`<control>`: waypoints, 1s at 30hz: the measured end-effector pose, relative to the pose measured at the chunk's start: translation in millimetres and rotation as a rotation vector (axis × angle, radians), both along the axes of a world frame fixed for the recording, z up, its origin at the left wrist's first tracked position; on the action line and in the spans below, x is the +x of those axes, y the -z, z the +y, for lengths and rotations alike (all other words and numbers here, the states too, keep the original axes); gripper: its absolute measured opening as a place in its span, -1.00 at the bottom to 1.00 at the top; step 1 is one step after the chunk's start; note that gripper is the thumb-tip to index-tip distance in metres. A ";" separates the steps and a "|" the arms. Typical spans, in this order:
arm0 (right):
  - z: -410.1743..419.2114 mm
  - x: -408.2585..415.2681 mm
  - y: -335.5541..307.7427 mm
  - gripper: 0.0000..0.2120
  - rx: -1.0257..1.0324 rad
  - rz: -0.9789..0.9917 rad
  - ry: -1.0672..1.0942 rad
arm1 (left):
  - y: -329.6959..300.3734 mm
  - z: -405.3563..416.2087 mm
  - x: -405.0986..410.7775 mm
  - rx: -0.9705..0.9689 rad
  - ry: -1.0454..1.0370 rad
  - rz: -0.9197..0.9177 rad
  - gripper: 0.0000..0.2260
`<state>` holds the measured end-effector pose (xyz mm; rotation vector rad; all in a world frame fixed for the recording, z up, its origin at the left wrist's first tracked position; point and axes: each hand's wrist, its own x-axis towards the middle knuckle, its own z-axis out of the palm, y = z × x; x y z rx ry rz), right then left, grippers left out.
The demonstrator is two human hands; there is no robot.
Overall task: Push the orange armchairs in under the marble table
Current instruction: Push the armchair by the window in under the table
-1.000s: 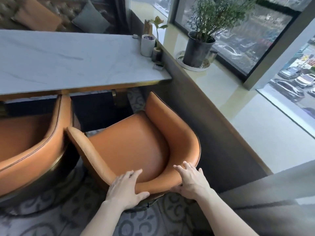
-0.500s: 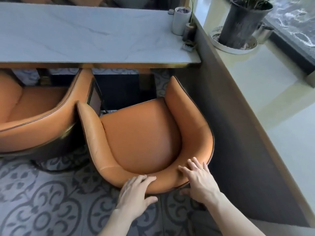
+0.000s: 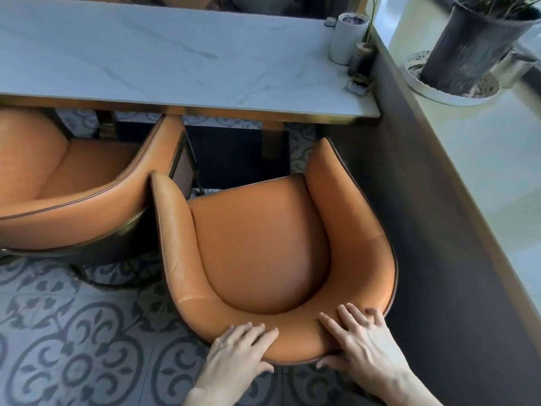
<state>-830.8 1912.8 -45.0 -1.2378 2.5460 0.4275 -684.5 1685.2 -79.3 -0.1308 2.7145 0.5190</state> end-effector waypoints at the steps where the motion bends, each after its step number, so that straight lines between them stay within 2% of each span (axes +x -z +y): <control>1: 0.1 -1.1 1.5 -0.17 -0.006 -0.003 0.013 | -0.3 -1.7 -1.9 0.001 0.014 -0.005 -0.40; 7: -7.7 -14.6 3.6 -0.18 -0.065 -0.016 0.055 | 1.8 -13.4 -19.6 -0.012 0.027 0.011 -0.40; 14: -37.8 -47.8 11.6 -0.11 -0.139 -0.038 0.098 | -0.7 -44.6 -60.0 0.007 -0.072 0.065 -0.42; 18: -59.9 -66.7 16.9 -0.14 -0.182 -0.033 0.121 | -4.0 -70.3 -84.0 0.008 -0.080 0.058 -0.43; 30: -133.9 -128.2 22.3 -0.13 -0.176 -0.006 0.189 | -6.1 -146.5 -159.0 0.017 -0.089 0.108 -0.44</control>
